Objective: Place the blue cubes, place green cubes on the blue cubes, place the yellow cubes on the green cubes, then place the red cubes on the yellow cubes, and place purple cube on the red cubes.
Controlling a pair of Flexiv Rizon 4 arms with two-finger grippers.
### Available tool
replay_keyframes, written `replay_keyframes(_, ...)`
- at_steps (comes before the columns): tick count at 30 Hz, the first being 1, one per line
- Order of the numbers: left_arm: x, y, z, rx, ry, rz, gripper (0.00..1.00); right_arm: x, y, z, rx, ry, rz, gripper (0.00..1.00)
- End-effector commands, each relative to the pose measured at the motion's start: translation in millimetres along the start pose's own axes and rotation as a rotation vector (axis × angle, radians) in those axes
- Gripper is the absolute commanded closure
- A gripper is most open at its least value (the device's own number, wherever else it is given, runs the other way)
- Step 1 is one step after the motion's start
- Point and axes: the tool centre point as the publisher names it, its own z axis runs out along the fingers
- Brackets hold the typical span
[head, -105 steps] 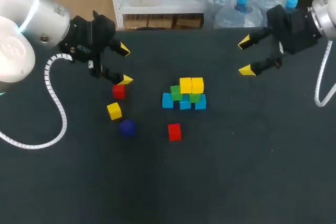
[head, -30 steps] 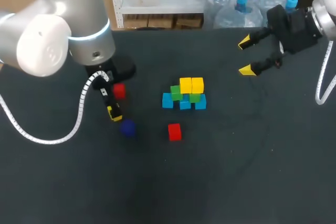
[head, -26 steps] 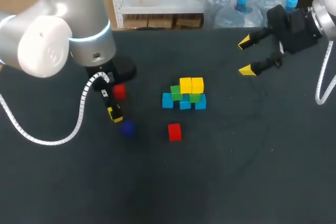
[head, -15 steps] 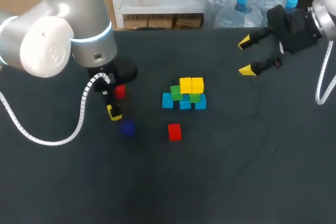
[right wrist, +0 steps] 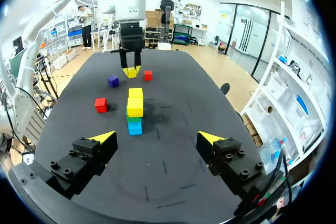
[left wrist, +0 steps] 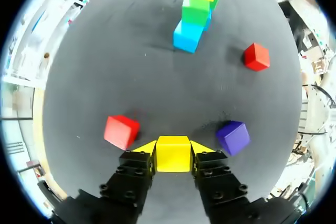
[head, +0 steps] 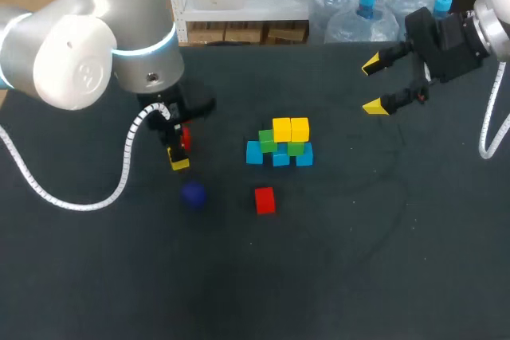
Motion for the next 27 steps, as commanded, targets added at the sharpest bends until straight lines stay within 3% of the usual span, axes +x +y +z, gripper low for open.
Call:
replay_keyframes(1,-12.8,0.7,-19.3,-0.032,0.03,0.039,1.0,0.1,-0.1,0.4,0.0,-0.002,-0.001,0.0)
replay_keyframes(6,-34.5,7.3,-39.0,-0.084,0.016,0.117,1.0,0.1,-0.1,0.4,0.0,-0.002,-0.001,0.0)
replay_keyframes(14,-58.3,16.8,-48.9,-0.126,-0.036,0.186,1.0,0.1,-0.1,0.4,0.0,-0.002,-0.001,0.0)
replay_keyframes(20,-63.8,11.7,-49.1,-0.112,-0.061,0.143,1.0,0.1,-0.1,0.4,0.0,-0.002,-0.001,0.0)
replay_keyframes(27,-81.0,-9.5,-53.4,-0.072,-0.033,0.151,1.0,0.1,-0.1,0.4,0.0,-0.002,-0.001,0.0)
